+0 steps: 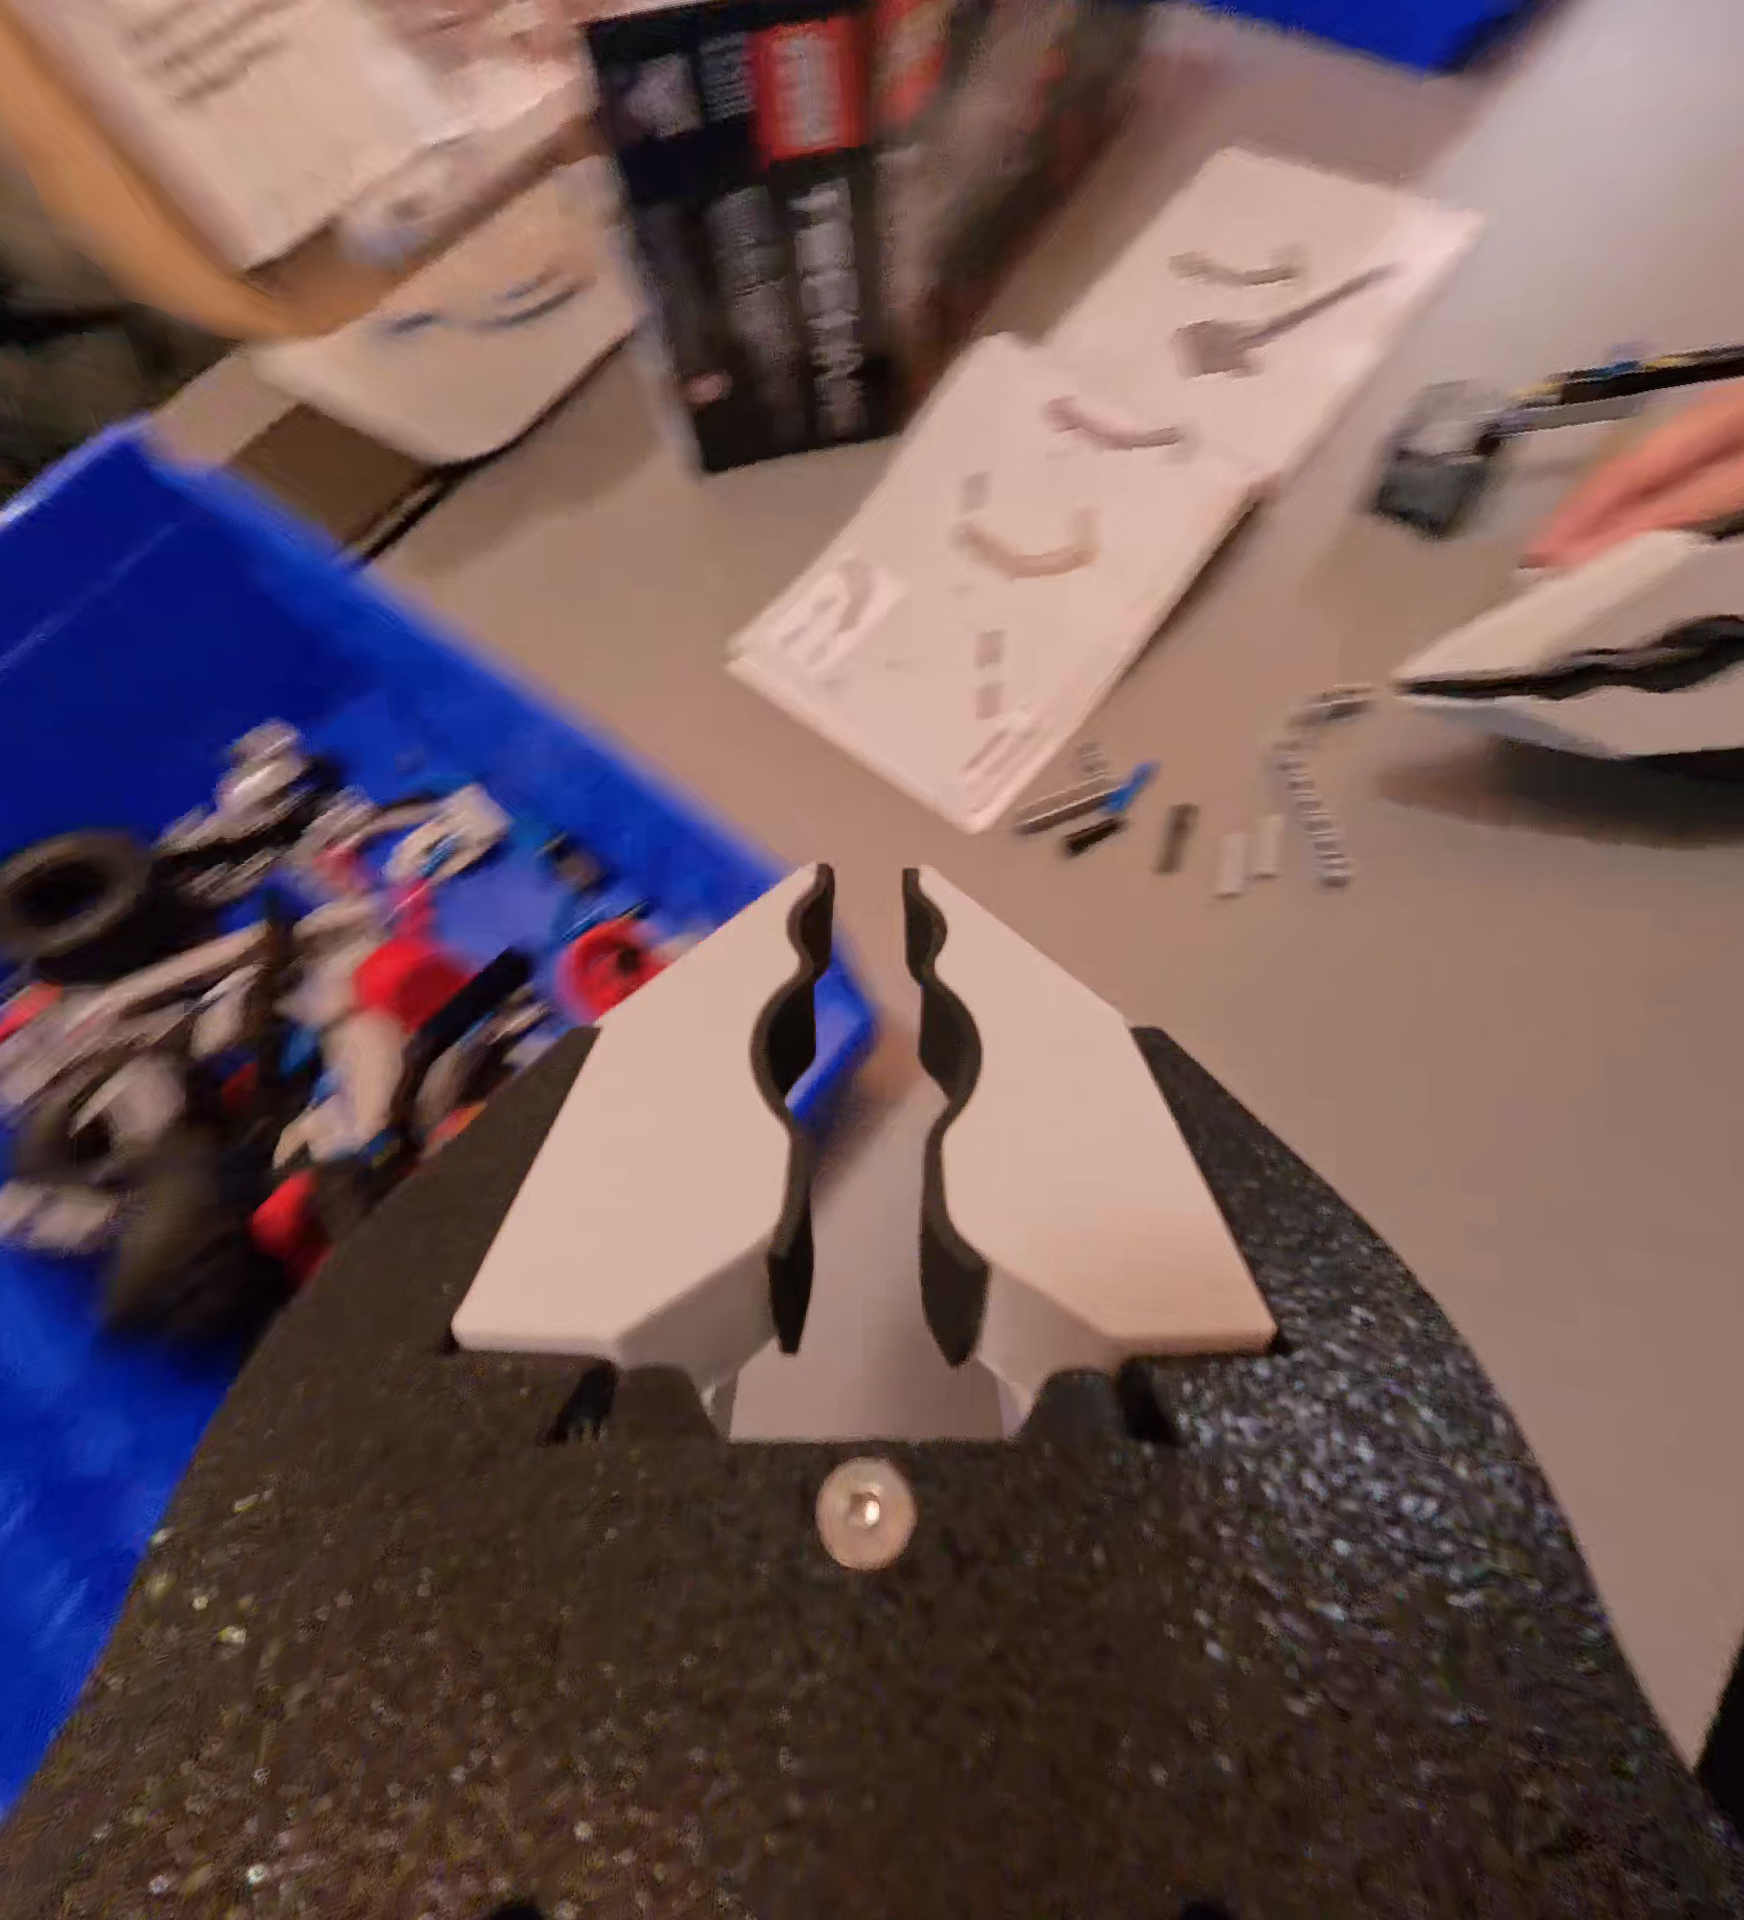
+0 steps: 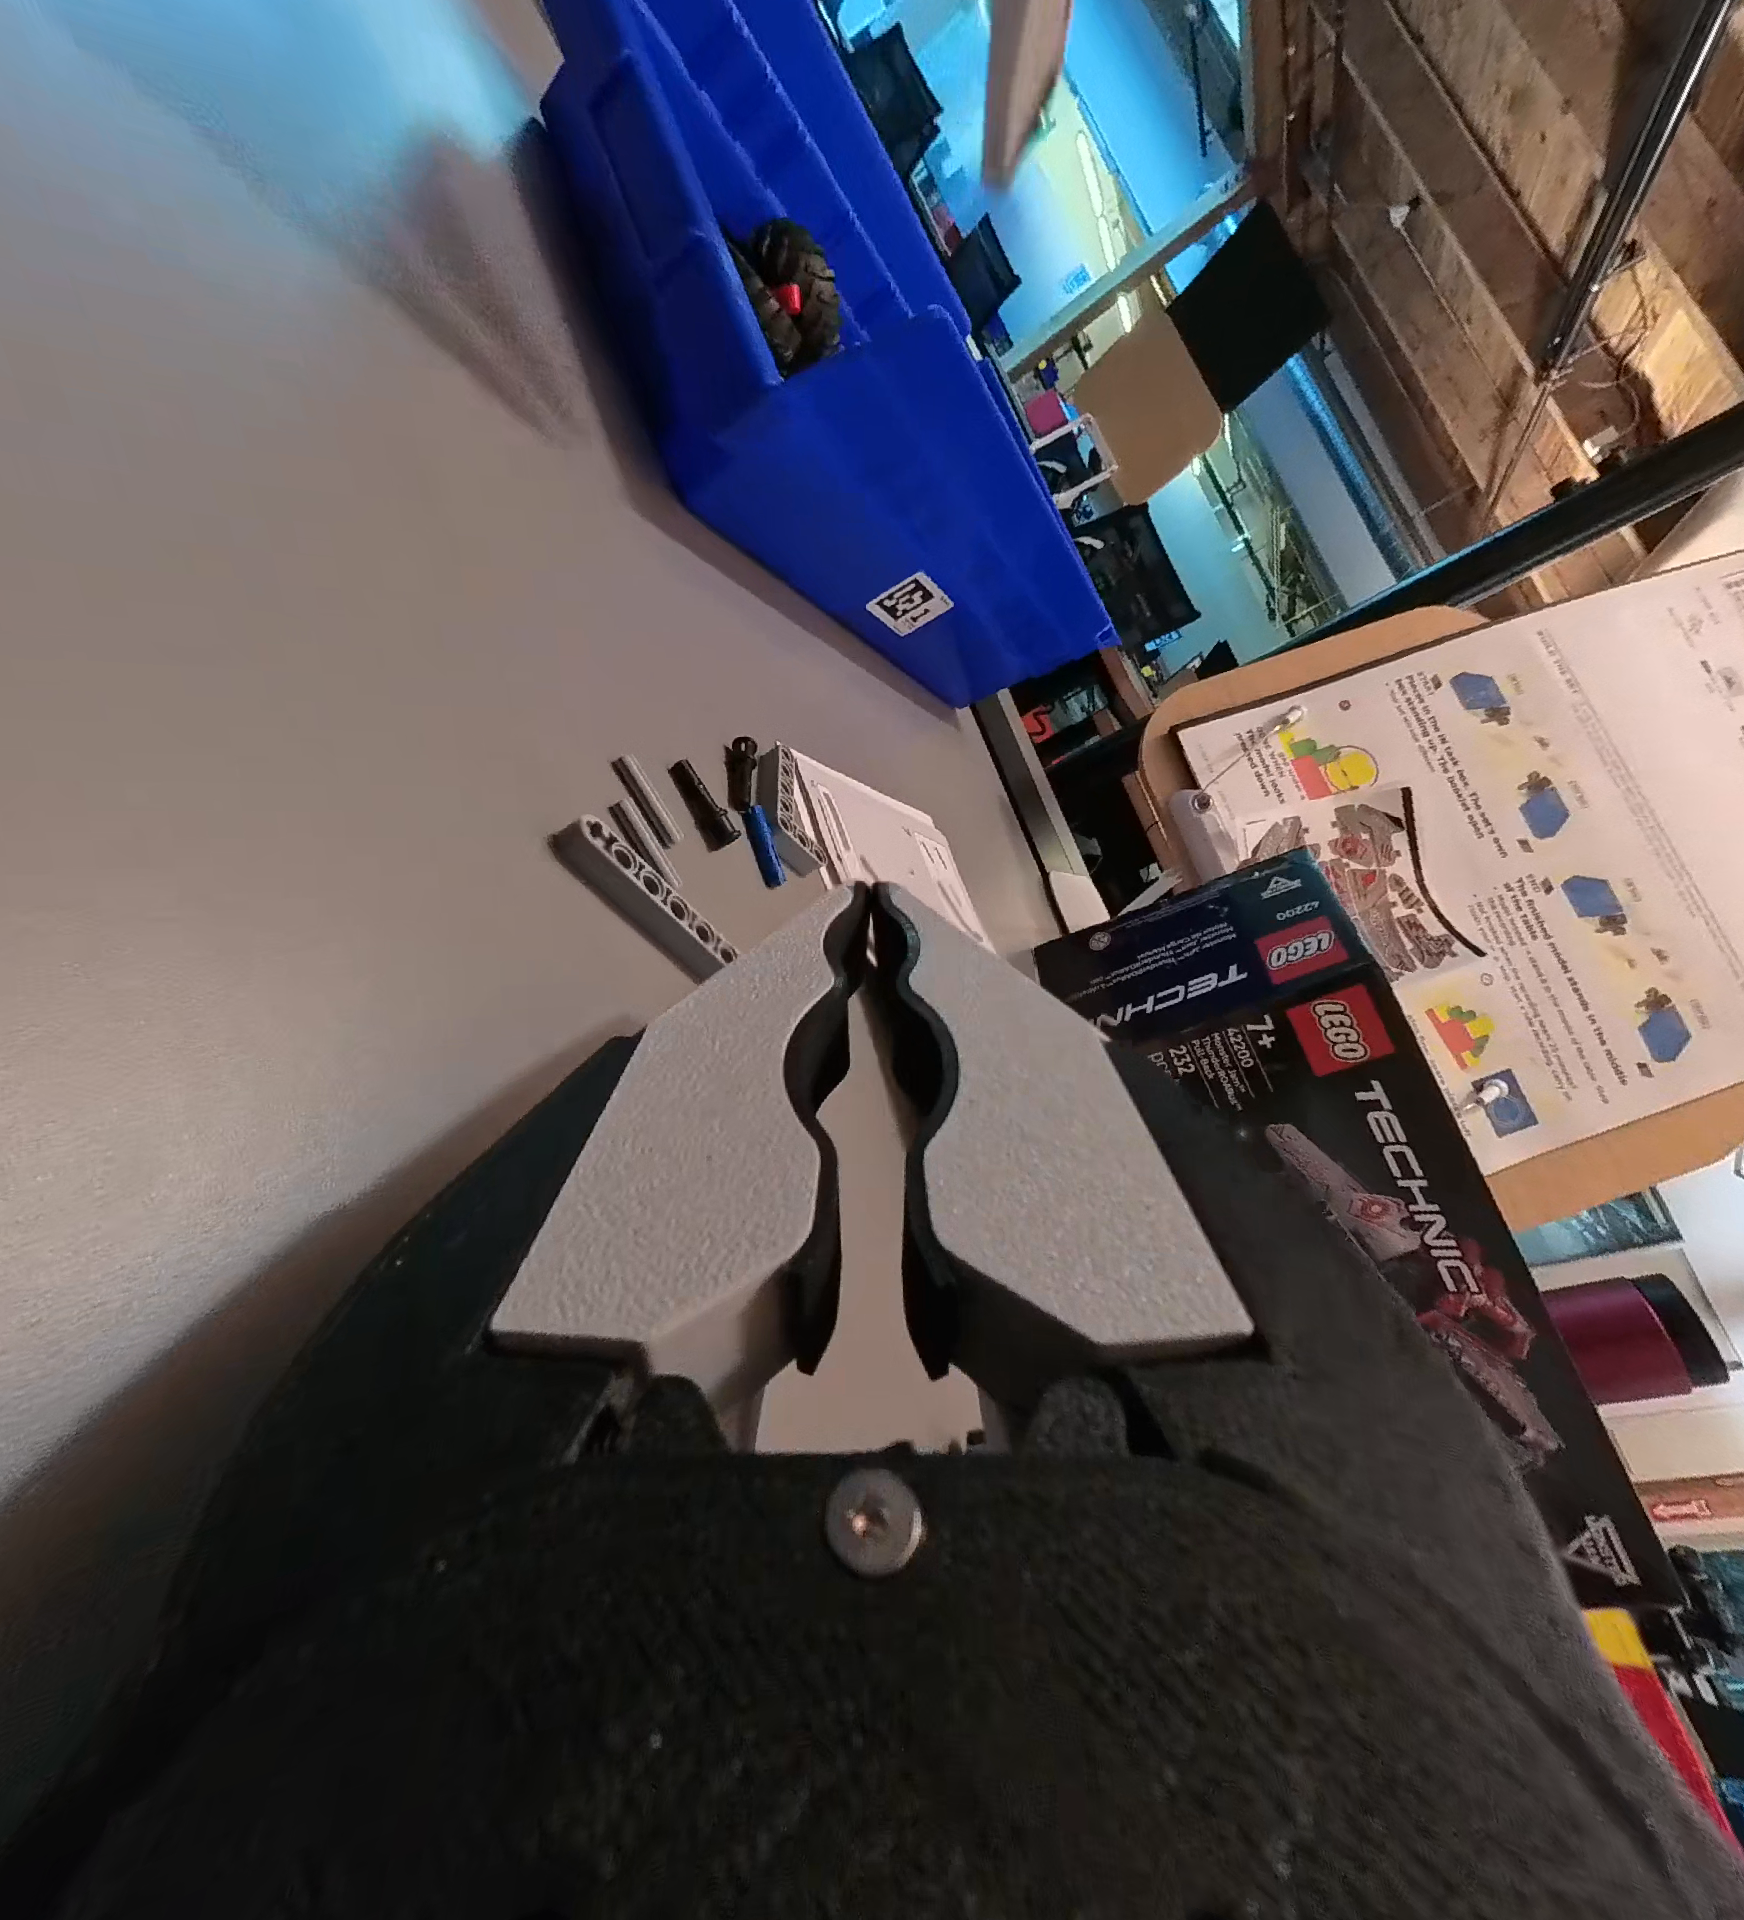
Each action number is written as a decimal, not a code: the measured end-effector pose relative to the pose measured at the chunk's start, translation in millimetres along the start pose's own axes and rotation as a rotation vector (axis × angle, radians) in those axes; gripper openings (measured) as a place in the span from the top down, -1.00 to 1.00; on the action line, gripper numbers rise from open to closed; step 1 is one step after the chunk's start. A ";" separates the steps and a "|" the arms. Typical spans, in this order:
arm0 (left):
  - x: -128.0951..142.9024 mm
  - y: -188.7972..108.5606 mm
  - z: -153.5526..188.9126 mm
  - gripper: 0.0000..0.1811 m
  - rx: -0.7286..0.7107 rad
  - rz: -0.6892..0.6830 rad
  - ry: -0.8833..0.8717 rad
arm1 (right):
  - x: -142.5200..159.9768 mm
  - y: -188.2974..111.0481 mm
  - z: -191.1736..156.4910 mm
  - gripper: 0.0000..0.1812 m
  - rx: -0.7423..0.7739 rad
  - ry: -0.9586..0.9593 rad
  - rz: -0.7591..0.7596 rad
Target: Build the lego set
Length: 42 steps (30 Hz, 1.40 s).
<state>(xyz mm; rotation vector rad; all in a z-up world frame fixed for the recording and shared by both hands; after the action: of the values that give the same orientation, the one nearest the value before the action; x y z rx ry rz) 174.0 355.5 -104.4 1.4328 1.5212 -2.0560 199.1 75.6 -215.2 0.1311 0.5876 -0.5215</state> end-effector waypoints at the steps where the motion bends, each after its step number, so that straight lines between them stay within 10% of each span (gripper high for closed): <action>1: -3.1 14.6 12.9 0.87 0.076 0.011 0.046 | -0.9 -0.1 -0.2 1.00 0.002 -0.004 0.012; 8: 0.3 114.0 49.7 0.76 0.269 -0.356 0.573 | -4.6 0.0 -8.8 1.00 -0.063 -0.057 0.064; 13: -11.3 139.2 43.3 0.85 0.316 -0.412 0.586 | -4.8 0.0 -10.2 1.00 -0.076 -0.060 0.064; 29: -6.2 157.8 43.5 0.79 0.330 -0.584 0.399 | -5.3 -2.3 -6.3 1.00 -0.084 -0.012 0.095; 42: -22.5 128.7 41.9 0.94 0.225 -0.341 0.284 | -5.5 -4.2 -3.4 1.00 -0.072 0.013 0.106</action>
<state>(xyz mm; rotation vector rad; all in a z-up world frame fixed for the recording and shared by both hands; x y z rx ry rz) 245.0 255.7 -166.5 1.7099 1.7990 -2.3645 191.5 75.3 -214.8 0.0967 0.6077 -0.3969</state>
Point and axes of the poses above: each gripper's, where its closed fingertips meet, y out along the fingers, x out of its underside, z = x × y across the jaws, the point moved 9 cm from there along -y, back along the fingers, and after that the axes turned 8 degrees about x, right-handed, at the moved point
